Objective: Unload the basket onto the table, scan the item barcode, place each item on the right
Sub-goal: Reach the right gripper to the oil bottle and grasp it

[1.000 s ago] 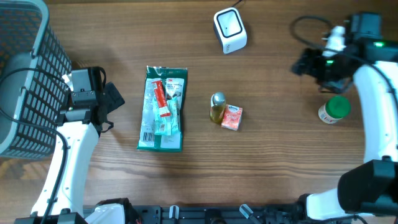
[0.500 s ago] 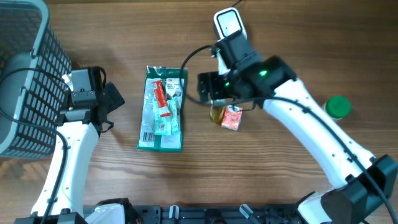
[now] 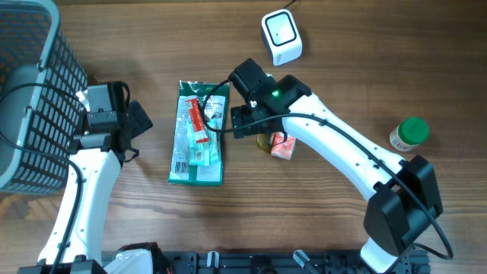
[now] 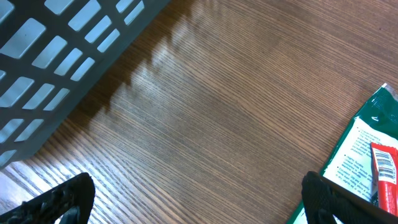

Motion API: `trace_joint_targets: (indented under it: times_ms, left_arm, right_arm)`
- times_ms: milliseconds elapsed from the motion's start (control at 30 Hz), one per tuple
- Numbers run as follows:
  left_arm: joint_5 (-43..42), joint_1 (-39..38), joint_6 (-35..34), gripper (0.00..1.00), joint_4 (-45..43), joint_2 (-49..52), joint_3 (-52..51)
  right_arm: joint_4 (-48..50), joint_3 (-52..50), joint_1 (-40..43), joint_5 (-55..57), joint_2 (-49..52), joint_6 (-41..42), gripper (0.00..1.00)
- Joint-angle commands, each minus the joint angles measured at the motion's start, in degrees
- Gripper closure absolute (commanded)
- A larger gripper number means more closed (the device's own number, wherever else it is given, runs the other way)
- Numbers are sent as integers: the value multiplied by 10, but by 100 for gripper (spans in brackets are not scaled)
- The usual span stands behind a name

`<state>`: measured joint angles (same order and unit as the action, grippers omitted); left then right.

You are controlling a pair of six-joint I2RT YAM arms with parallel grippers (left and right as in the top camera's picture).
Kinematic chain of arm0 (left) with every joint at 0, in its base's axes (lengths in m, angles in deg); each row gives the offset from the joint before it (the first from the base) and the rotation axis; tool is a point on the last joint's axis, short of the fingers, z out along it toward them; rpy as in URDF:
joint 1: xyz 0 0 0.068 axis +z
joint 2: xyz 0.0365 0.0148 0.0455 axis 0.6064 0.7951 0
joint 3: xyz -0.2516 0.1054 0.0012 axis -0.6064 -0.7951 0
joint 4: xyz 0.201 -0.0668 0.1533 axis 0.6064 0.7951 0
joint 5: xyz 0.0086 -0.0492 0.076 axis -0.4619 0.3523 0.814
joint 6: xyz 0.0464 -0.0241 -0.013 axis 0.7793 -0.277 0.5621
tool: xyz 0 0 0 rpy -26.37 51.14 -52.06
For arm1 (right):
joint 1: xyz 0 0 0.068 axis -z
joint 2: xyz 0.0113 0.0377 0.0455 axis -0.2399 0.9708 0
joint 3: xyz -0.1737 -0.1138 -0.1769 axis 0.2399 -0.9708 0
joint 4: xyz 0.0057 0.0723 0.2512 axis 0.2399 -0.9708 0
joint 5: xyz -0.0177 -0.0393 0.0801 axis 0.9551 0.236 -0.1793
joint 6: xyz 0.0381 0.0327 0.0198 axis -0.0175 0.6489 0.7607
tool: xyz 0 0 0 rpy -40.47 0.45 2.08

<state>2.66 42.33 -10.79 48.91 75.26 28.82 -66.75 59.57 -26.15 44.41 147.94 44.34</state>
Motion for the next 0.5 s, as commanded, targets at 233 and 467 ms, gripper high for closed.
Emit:
trace_joint_targets:
  times_ms: [233, 467]
  left_arm:
    - [1, 3, 1, 0, -2, 3, -3]
    - [1, 3, 1, 0, -2, 3, -3]
  right_arm:
    - [-41, -1, 14, 35, 8, 85, 0]
    - [-43, -1, 14, 26, 8, 87, 24]
